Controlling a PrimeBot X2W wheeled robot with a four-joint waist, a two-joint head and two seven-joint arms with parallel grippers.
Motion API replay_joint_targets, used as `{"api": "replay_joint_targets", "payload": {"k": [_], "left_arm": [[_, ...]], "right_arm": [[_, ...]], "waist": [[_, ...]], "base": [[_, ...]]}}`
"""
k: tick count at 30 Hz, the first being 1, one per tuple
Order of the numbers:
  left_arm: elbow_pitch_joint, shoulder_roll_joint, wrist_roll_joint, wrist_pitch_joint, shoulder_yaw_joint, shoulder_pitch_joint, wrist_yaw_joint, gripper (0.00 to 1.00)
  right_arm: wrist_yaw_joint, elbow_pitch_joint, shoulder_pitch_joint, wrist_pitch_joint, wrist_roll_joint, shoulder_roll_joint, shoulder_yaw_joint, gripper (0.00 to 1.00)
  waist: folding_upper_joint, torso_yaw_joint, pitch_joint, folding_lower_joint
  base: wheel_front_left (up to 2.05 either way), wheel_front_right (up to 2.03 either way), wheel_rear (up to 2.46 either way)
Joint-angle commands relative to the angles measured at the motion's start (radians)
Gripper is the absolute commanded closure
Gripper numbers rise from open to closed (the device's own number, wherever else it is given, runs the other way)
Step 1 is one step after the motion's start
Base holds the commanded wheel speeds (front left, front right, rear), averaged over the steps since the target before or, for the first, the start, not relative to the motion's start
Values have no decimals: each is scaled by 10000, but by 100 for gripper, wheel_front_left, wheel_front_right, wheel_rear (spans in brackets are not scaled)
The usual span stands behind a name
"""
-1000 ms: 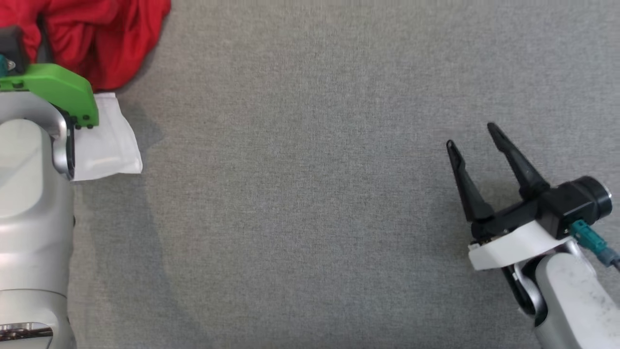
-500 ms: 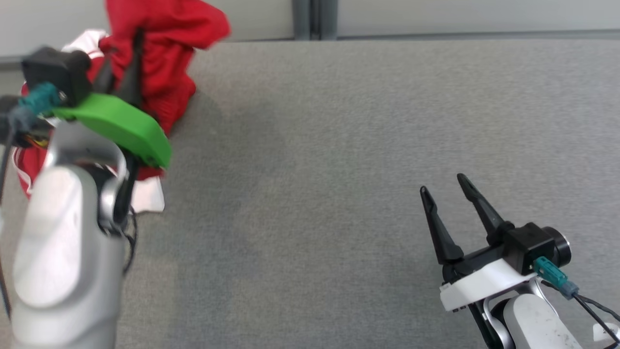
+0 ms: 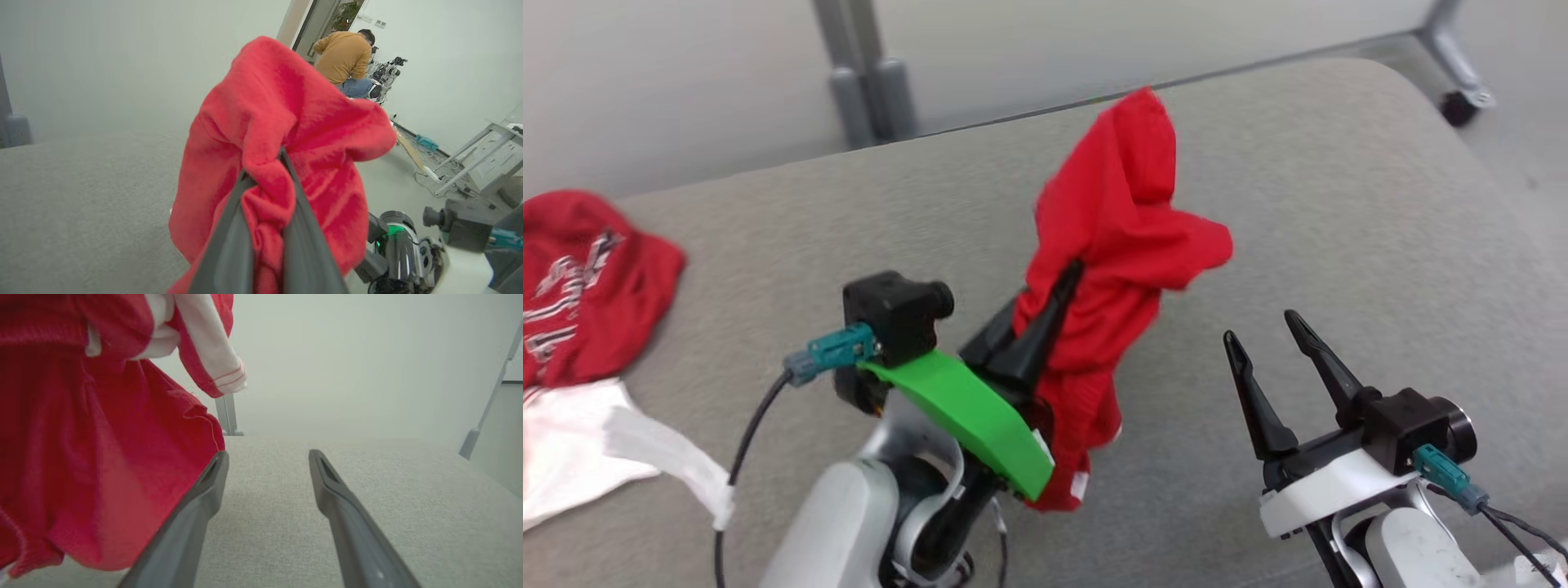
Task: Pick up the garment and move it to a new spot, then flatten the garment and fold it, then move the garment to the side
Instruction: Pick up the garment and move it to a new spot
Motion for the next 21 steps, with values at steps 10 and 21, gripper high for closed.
{"api": "replay_joint_targets", "payload": {"k": [10,21], "left_arm": [[5331,44,-495,-1992,87,-978,471,100],[10073,166,747,-5073,112,-2571,823,0]], "right_arm": [[-10,111,291,-31,42,8,-368,0],[-10,108,269,-31,-79,152,-632,0]], "waist": [[0,-2924,403,1],[0,-2017,444,1]], "base": [[0,0,0],[0,0,0]]}}
